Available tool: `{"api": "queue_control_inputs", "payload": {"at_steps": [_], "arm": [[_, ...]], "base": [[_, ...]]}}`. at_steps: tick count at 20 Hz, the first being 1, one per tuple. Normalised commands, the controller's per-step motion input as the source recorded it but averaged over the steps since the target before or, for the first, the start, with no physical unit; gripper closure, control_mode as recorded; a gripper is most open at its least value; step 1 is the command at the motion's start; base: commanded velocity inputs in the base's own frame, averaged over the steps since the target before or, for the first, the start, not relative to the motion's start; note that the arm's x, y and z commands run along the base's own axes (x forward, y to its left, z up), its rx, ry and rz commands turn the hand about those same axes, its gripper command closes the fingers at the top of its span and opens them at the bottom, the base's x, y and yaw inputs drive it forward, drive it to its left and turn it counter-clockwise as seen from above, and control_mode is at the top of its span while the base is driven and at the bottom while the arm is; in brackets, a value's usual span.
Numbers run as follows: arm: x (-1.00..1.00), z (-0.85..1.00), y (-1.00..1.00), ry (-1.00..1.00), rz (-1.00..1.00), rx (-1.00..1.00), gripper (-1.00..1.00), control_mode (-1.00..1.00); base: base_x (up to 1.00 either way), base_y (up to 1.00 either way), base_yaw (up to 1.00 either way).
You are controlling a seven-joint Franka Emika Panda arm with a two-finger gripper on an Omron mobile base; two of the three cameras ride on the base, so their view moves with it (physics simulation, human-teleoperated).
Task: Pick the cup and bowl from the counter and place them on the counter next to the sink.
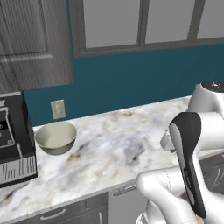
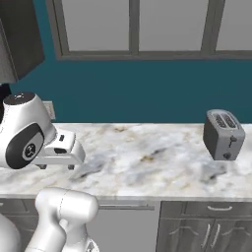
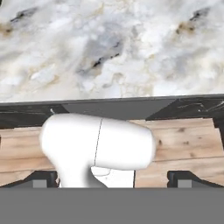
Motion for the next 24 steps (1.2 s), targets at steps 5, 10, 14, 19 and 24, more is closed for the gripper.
{"api": "queue_control_inputs", "payload": {"at_steps": [5,10,14,19,24], "arm": [[0.00,0.00,0.00,0.00,0.00,0.00,-1.00,1.00],[0.00,0.00,0.00,0.00,0.00,0.00,-1.00,1.00],[0.00,0.00,0.00,0.00,0.00,0.00,-1.00,1.00],[0.00,0.00,0.00,0.00,0.00,0.00,-1.00,1.00],[0.00,0.00,0.00,0.00,0.00,0.00,-1.00,1.00]], "base": [[0.42,0.11,0.46],[0.17,0.12,0.20],[0.00,0.00,0.00],[0.00,0.00,0.00],[0.00,0.00,0.00]]}}
